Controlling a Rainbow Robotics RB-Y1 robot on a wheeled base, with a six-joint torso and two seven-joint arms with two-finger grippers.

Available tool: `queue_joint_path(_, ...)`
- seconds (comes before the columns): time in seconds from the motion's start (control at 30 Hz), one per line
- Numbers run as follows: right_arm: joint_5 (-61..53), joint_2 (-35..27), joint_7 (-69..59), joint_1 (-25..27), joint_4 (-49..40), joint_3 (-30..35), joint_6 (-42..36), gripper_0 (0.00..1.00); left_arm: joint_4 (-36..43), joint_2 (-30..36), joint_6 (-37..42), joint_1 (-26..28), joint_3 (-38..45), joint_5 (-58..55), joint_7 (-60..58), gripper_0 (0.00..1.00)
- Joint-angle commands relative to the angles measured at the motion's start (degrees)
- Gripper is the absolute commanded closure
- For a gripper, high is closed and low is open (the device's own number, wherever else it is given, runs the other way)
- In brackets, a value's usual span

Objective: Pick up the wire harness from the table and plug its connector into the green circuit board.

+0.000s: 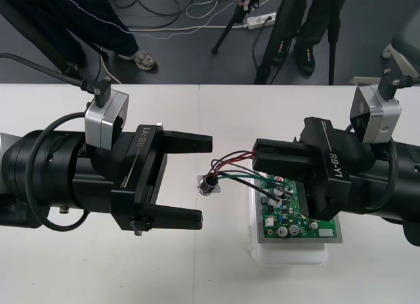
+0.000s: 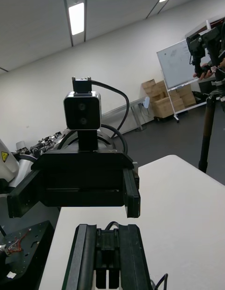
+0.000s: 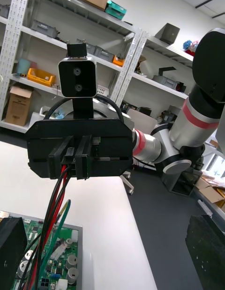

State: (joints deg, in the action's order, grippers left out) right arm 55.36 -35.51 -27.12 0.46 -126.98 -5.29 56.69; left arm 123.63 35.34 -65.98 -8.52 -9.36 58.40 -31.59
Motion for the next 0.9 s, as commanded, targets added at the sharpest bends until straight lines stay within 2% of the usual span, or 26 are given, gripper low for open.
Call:
queue_joint_path(0.03,0.36,0.97,0.23,-0.81,-1.07,-0.43,-0.61,1.00,0.91,-0.98,-0.64,-1.32,1.63,1.19,2.68,0.00)
queue_joint_path(0.9,7.57,1.15,6.12,-0.81,-4.06,0.54,-2.19,1.00,0.82,-2.91,6.92,-4.84,-0.22,7.96,0.39,0.00)
